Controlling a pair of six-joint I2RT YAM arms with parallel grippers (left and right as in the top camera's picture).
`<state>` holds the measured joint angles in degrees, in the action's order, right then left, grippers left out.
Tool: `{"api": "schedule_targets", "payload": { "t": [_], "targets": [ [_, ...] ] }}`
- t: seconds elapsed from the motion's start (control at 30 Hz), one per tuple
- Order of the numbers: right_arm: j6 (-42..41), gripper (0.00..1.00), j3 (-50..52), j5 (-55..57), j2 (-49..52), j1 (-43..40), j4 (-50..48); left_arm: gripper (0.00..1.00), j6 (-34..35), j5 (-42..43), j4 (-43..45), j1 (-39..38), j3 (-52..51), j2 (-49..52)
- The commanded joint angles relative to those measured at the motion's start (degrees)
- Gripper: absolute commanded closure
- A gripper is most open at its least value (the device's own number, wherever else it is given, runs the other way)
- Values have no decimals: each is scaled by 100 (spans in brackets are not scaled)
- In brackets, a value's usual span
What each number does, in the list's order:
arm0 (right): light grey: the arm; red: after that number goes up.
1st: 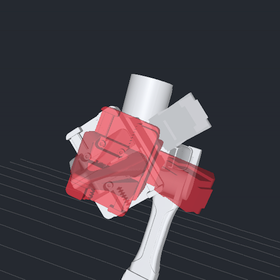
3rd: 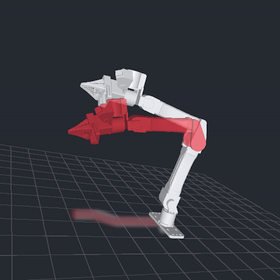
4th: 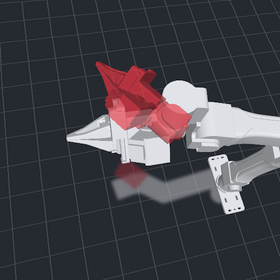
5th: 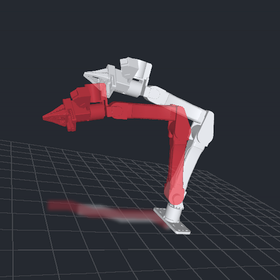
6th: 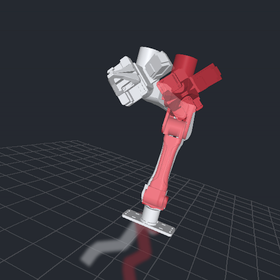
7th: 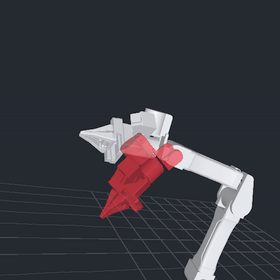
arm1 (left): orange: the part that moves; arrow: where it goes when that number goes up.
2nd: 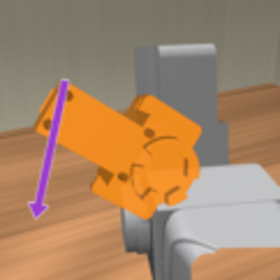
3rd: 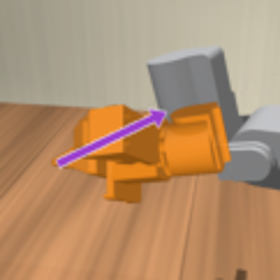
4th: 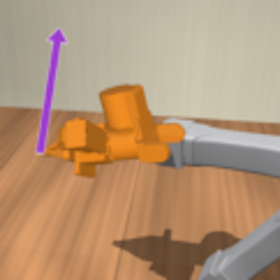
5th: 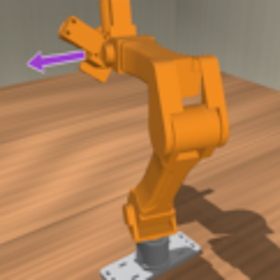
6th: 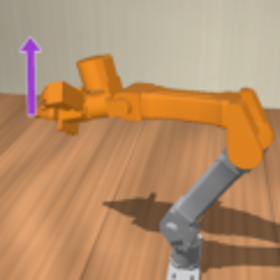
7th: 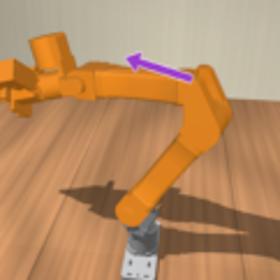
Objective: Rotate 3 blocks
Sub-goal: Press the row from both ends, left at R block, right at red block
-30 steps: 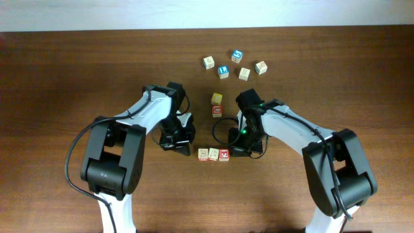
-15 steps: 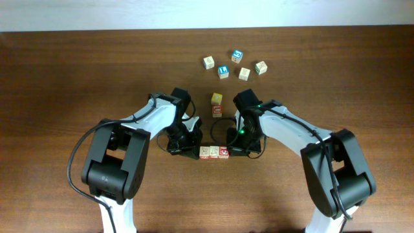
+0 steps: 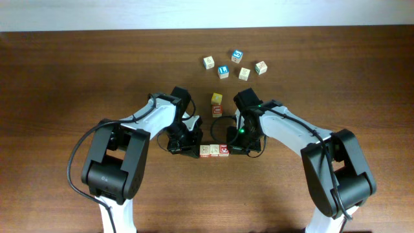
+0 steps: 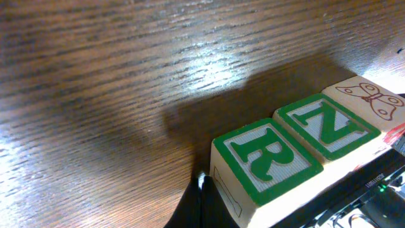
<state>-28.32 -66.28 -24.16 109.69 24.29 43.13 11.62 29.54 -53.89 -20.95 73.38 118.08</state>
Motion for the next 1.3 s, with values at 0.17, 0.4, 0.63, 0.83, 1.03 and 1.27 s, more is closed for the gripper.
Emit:
{"api": "schedule_targets", "payload": {
  "t": [0.17, 0.4, 0.63, 0.83, 1.03, 1.27],
  "targets": [
    [-7, 96, -17, -457, 33, 92, -170, 100, -35, -125, 291, -118, 105, 127],
    [-7, 96, -55, -483, 33, 92, -529, 100, -13, -125, 507, -118, 247, 127],
    [20, 96, -55, -476, 33, 92, -612, 100, 162, -131, 614, -118, 275, 127],
    [11, 82, -70, -474, 28, -39, -341, 93, 162, -402, 356, 87, 275, 125],
    [262, 82, -70, -481, 28, -308, -216, 100, 155, -835, 376, 291, 275, 125],
    [975, 84, -76, -479, 28, -868, 151, 100, 155, -872, 372, 302, 280, 125]
  ]
}}
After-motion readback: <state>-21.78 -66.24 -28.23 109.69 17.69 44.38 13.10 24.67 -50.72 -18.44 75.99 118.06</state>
